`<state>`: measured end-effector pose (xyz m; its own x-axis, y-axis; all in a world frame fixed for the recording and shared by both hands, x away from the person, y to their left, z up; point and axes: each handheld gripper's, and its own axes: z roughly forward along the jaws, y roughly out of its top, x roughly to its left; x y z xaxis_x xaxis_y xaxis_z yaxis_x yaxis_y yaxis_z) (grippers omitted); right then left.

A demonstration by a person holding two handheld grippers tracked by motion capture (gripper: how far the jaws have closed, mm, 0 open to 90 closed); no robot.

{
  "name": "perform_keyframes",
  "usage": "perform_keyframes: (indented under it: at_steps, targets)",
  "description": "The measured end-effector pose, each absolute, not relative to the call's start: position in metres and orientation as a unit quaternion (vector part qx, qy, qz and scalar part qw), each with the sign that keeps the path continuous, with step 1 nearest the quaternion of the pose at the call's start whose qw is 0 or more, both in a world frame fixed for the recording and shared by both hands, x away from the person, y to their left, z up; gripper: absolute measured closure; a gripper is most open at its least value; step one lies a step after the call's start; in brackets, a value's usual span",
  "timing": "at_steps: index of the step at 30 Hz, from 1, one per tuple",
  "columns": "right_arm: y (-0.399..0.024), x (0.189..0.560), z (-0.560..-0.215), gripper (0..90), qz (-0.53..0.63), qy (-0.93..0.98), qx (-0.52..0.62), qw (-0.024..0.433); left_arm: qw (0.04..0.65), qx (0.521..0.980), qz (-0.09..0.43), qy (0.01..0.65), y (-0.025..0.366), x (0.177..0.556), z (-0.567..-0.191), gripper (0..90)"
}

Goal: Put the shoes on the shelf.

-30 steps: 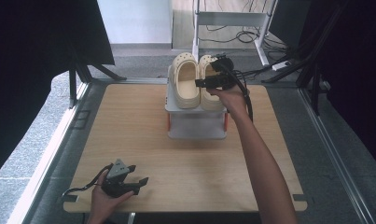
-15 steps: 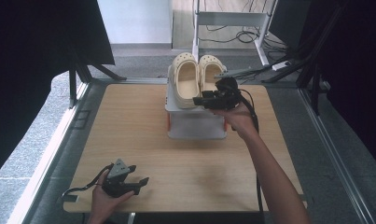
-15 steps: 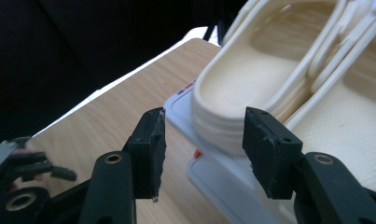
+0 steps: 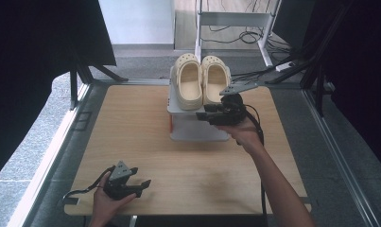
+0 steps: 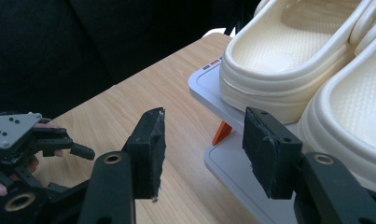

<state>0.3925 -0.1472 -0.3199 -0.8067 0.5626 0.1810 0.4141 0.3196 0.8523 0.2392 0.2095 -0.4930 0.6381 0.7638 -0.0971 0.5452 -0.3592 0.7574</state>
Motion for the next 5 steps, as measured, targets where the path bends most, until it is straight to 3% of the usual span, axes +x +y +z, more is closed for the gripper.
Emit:
perform_keyframes:
  at_steps: [5]
  targets:
    - [-0.1509,0.3871,-0.3211,46.4,0.512,0.803,0.295,0.078,0.398,0.813,0.136,0.403,0.2092,0.2403,-0.4934,28.7]
